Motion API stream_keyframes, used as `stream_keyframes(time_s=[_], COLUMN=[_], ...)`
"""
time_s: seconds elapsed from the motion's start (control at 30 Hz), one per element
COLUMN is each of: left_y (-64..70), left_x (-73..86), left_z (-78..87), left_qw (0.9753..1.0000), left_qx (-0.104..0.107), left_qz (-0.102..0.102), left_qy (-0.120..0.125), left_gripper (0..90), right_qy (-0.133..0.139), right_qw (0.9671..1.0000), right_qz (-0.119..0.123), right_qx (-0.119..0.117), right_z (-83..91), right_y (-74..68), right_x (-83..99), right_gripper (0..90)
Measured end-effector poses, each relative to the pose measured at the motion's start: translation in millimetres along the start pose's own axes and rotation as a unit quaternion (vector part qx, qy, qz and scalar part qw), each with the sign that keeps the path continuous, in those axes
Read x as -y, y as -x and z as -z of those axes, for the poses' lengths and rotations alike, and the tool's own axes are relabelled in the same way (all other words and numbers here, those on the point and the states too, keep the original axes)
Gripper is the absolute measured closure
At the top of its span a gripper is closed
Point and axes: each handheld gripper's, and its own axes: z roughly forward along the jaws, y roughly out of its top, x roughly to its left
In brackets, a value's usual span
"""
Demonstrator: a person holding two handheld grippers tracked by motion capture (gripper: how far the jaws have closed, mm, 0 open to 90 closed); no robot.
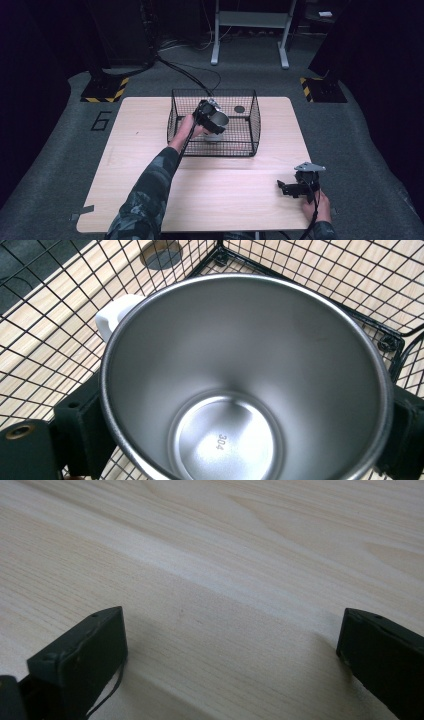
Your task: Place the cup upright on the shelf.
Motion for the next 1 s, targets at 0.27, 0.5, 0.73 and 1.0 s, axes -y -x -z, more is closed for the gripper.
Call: stream_keyframes(time_s=[0.27, 0.5, 0.73, 1.0], left_y=[-0.8, -1.2, -3.5, -2.2], left_x=[2.0, 5.5, 10.7, 8.3], left_z=[3.4, 6.1, 9.0, 18.4], left_qw=[0.9999, 0.9997, 0.9997, 0.9999], left_qx=[0.001, 0.002, 0.004, 0.0], left_qz=[-0.002, -0.003, 0.002, 0.002], left_qy=[-0.017, -0.025, -0.026, -0.016], left_gripper=[7.2, 7.0, 6.4, 1.7], right_qy=[-0.001, -0.002, -0.001, -0.002], right_qw=[1.0, 1.0, 1.0, 1.0], right_qz=[0.0, 0.0, 0.0, 0.0], right_qx=[0.0, 0.0, 0.0, -0.001], right_z=[0.1, 0.1, 0.1, 0.2], right_y=[0.0, 0.0, 0.0, 0.0], right_x=[0.0, -0.1, 0.0, -0.1], right_gripper=[0.0, 0.0, 0.0, 0.0])
